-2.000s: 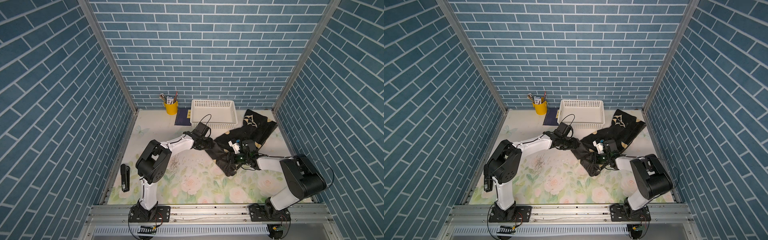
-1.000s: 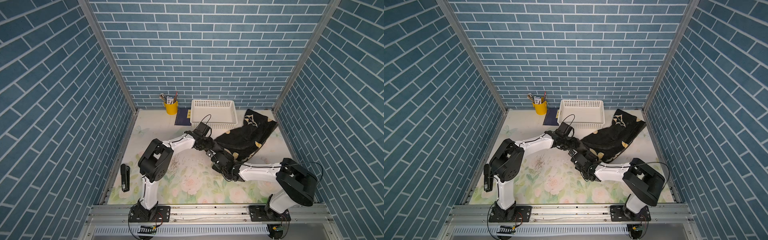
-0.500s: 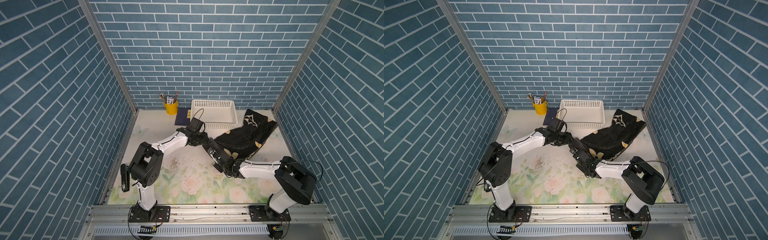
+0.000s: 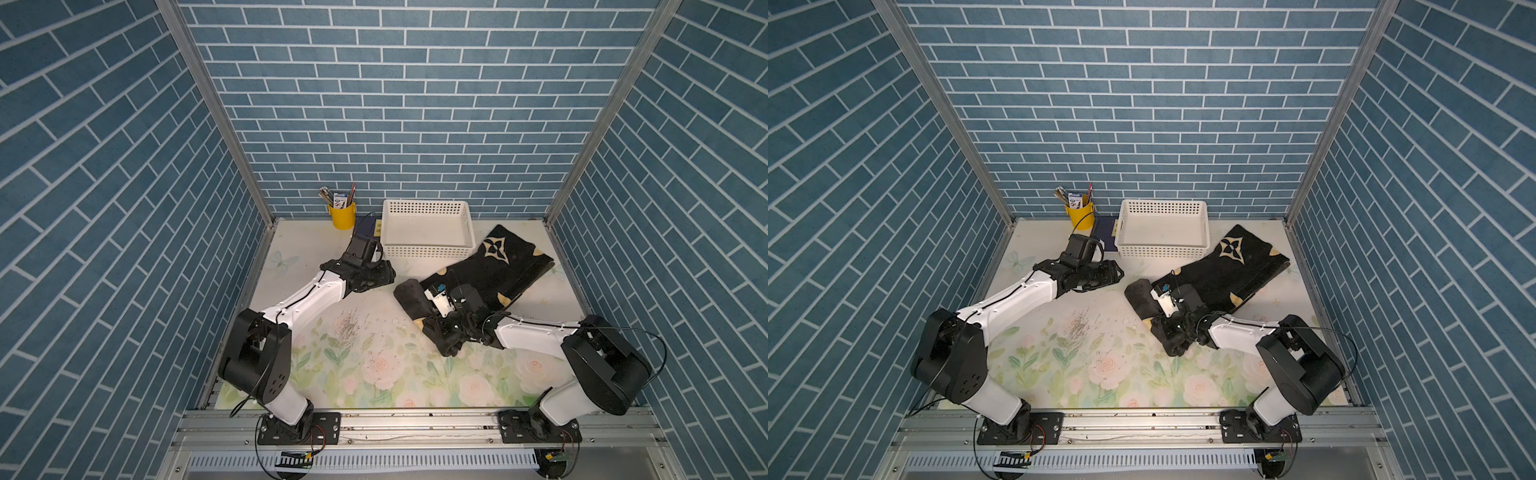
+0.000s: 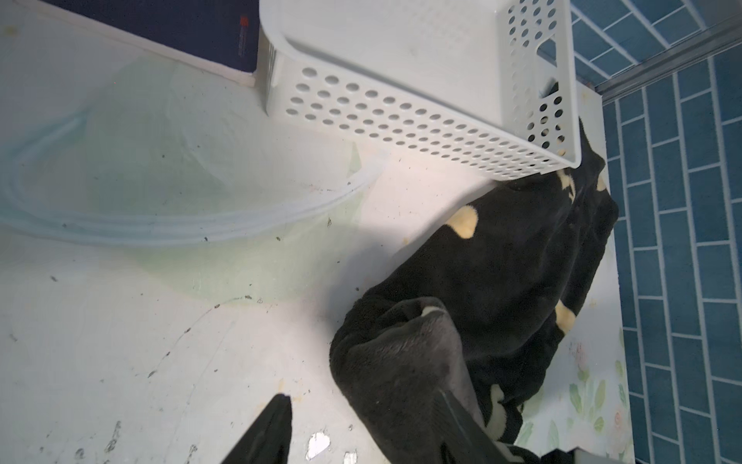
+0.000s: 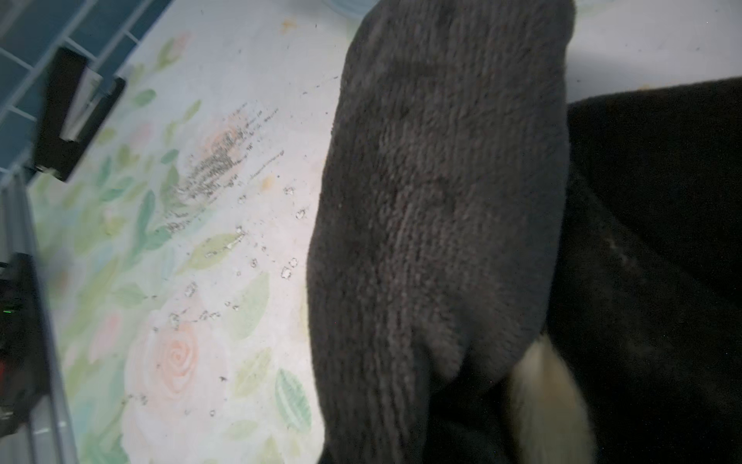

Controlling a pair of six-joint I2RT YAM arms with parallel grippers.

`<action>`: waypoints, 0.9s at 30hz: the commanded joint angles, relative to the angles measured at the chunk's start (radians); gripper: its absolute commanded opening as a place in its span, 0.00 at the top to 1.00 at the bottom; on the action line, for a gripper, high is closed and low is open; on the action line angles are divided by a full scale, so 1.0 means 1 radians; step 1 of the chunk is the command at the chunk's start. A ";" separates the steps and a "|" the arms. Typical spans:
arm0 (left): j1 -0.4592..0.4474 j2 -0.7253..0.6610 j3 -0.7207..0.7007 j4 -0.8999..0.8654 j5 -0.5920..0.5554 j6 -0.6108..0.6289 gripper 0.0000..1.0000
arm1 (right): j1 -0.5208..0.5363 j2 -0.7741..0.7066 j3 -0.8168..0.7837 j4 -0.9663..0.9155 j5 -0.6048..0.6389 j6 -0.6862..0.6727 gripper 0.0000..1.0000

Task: Roll up the pillowcase
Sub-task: Roll the pillowcase at the center of the board.

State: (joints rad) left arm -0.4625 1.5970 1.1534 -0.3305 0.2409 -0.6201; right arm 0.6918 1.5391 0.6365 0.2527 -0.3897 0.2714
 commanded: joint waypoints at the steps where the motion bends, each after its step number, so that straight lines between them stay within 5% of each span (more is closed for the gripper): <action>1: -0.022 -0.013 -0.013 0.041 0.040 0.032 0.40 | -0.077 0.052 -0.031 0.095 -0.224 0.129 0.93; 13: -0.182 0.164 0.082 0.133 0.072 0.086 0.42 | -0.273 0.183 -0.067 0.191 -0.423 0.294 0.87; 16: -0.203 0.236 0.128 0.150 0.069 0.073 0.42 | -0.293 0.206 -0.051 0.161 -0.427 0.290 0.72; 20: -0.211 0.348 0.190 0.097 0.052 0.036 0.46 | -0.292 0.135 -0.012 0.034 -0.305 0.212 0.46; 27: -0.218 0.418 0.213 0.077 0.038 0.006 0.46 | -0.166 -0.129 0.095 -0.279 0.217 -0.005 0.26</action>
State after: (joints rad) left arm -0.6697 1.9812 1.3544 -0.2115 0.2897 -0.5983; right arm 0.4580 1.5120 0.6781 0.1562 -0.4961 0.4149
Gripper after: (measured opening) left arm 0.544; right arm 0.710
